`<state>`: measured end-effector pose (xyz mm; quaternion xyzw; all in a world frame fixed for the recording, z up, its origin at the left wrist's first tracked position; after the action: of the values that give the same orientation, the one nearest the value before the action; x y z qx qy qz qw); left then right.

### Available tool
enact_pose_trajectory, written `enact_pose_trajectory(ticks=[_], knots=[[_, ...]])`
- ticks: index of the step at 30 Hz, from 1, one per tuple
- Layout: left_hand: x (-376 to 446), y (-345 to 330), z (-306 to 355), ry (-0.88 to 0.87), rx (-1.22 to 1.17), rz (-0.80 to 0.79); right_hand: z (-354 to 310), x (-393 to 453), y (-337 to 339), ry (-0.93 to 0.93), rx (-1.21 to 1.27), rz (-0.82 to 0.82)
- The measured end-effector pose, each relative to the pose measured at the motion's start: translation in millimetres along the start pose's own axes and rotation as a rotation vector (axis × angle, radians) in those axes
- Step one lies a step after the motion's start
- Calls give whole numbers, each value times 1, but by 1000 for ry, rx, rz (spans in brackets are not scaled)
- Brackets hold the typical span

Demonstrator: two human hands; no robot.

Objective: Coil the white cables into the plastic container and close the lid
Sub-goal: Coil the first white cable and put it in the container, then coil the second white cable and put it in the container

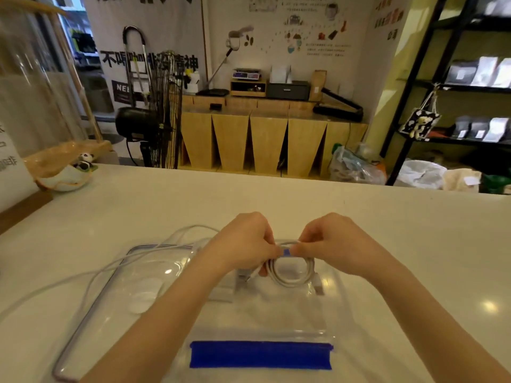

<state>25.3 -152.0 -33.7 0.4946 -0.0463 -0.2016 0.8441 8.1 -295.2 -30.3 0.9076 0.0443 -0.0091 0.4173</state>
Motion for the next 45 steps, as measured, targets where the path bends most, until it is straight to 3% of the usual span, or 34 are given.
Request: enact_pose_trajectory(ticks=[8,19,25,30,32,39,45], knots=[[11,-34,4,-27,296,-82,-2,-8,-14,61,-549,54],[12,-43,1,-16,344,-83,-6,0,-32,135,-842,1],[5,-31,5,-13,266,-102,-8,3,-16,178,-629,21],[-12,-2,2,-42,144,-77,-24,5,-7,299,-94,-80],[-22,15,-2,-38,71,-30,-38,7,-10,347,9,-112],[-67,65,-51,81,-166,181,-90,34,-44,443,132,-274],[-90,74,-112,191,44,386,-133,55,-89,492,97,-389]])
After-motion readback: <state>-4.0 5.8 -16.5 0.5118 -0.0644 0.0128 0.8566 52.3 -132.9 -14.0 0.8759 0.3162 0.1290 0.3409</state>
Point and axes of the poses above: each hand's wrist, its own x-axis towards the middle knuckle, its own y-axis out of the back of the hand, z = x × y, the point moved 3 cm from there along x, towards the middle knuckle, and after that the axes turned 8 degrees about x, right-handed, at the moved point
